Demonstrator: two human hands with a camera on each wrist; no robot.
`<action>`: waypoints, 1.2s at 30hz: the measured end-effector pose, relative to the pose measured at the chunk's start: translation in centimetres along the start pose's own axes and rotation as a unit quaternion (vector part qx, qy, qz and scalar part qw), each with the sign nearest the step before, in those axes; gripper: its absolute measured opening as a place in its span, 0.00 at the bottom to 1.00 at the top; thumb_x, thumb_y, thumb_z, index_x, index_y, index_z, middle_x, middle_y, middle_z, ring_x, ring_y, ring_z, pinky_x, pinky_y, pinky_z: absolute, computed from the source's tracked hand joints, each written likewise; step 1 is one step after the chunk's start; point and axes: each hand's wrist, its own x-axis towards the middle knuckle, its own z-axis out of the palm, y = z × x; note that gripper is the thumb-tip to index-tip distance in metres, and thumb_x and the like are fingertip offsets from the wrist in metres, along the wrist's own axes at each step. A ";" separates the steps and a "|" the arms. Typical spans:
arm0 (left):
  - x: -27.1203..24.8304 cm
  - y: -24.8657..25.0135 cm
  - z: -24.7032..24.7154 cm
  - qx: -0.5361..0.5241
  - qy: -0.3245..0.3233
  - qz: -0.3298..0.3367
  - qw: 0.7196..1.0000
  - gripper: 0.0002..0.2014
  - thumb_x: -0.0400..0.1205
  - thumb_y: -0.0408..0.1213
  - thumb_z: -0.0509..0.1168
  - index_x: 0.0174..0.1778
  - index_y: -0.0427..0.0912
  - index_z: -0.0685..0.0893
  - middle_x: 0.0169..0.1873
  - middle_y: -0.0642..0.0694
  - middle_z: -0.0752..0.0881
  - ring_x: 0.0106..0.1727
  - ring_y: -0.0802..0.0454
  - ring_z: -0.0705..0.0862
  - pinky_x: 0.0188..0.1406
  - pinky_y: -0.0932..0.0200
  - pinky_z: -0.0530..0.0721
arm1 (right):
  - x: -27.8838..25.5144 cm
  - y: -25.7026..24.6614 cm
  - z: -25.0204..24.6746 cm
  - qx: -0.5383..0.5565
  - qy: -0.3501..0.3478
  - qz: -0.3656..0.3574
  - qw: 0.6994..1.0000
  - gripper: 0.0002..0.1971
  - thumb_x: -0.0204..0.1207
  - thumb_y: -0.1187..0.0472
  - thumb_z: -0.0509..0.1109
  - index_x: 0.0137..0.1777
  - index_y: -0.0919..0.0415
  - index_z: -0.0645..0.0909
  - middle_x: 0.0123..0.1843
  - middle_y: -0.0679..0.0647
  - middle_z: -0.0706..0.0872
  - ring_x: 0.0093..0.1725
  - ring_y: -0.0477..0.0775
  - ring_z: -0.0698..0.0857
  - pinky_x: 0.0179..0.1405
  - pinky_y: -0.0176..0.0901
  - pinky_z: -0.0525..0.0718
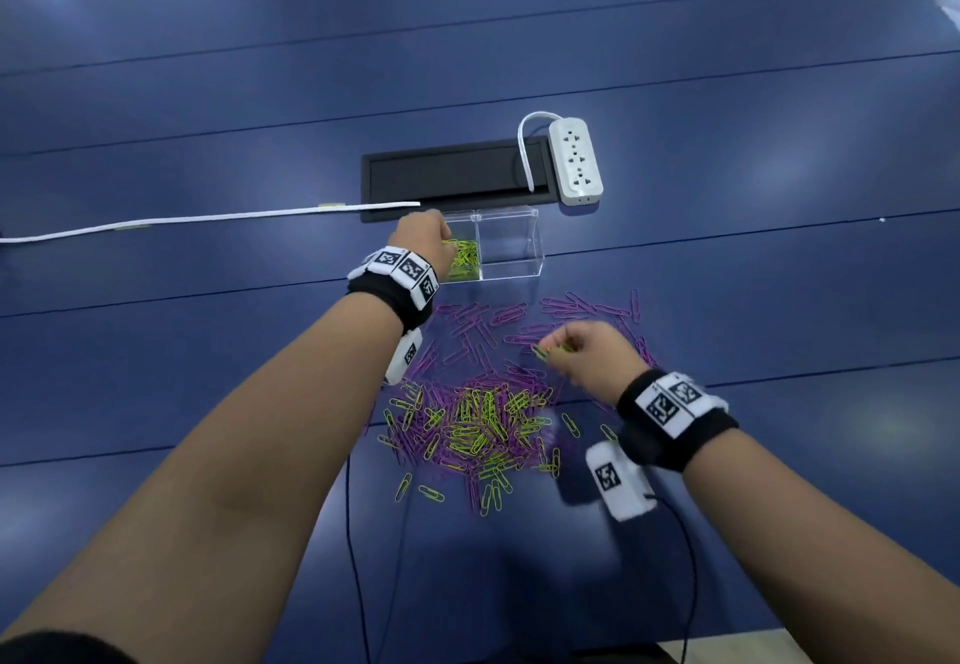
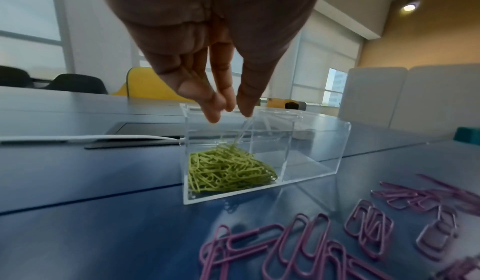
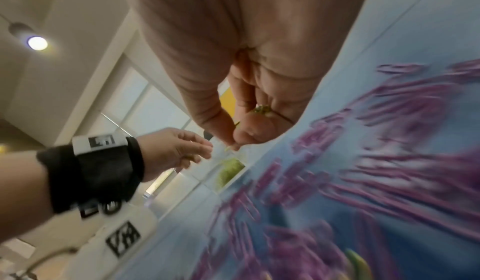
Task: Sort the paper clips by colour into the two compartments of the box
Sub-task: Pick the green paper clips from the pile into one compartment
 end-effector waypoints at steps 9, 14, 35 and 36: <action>-3.1 -2.0 -0.6 -0.148 0.094 -0.007 0.984 0.14 0.78 0.25 0.58 0.51 0.40 0.86 0.51 0.43 0.88 0.53 0.47 0.85 0.54 0.62 0.79 | 9.1 -10.8 -0.3 -0.132 0.035 -0.097 0.986 0.12 0.78 0.60 0.65 0.45 0.68 0.86 0.38 0.55 0.88 0.35 0.52 0.83 0.41 0.43 0.80; -8.4 -2.6 1.6 -0.183 0.083 -0.042 0.979 0.10 0.81 0.30 0.58 0.48 0.45 0.84 0.44 0.48 0.86 0.41 0.53 0.82 0.44 0.62 0.78 | 12.1 -14.1 2.9 -0.281 0.025 -0.145 0.949 0.15 0.78 0.65 0.58 0.51 0.68 0.87 0.54 0.65 0.87 0.56 0.65 0.84 0.58 0.50 0.82; -15.6 -0.1 9.3 0.014 -0.130 0.127 0.983 0.13 0.82 0.44 0.64 0.58 0.41 0.81 0.56 0.44 0.77 0.63 0.47 0.74 0.65 0.53 0.75 | -4.1 4.9 -0.7 -0.252 0.002 0.060 0.966 0.05 0.71 0.61 0.68 0.37 0.55 0.84 0.43 0.55 0.89 0.47 0.58 0.86 0.49 0.44 0.83; -15.7 -0.3 9.3 0.013 -0.128 0.123 0.984 0.13 0.82 0.44 0.64 0.58 0.42 0.81 0.56 0.45 0.76 0.63 0.47 0.75 0.65 0.53 0.75 | -4.7 5.7 -0.3 -0.261 0.005 0.068 0.963 0.04 0.71 0.60 0.68 0.36 0.54 0.82 0.44 0.56 0.87 0.47 0.59 0.85 0.48 0.46 0.83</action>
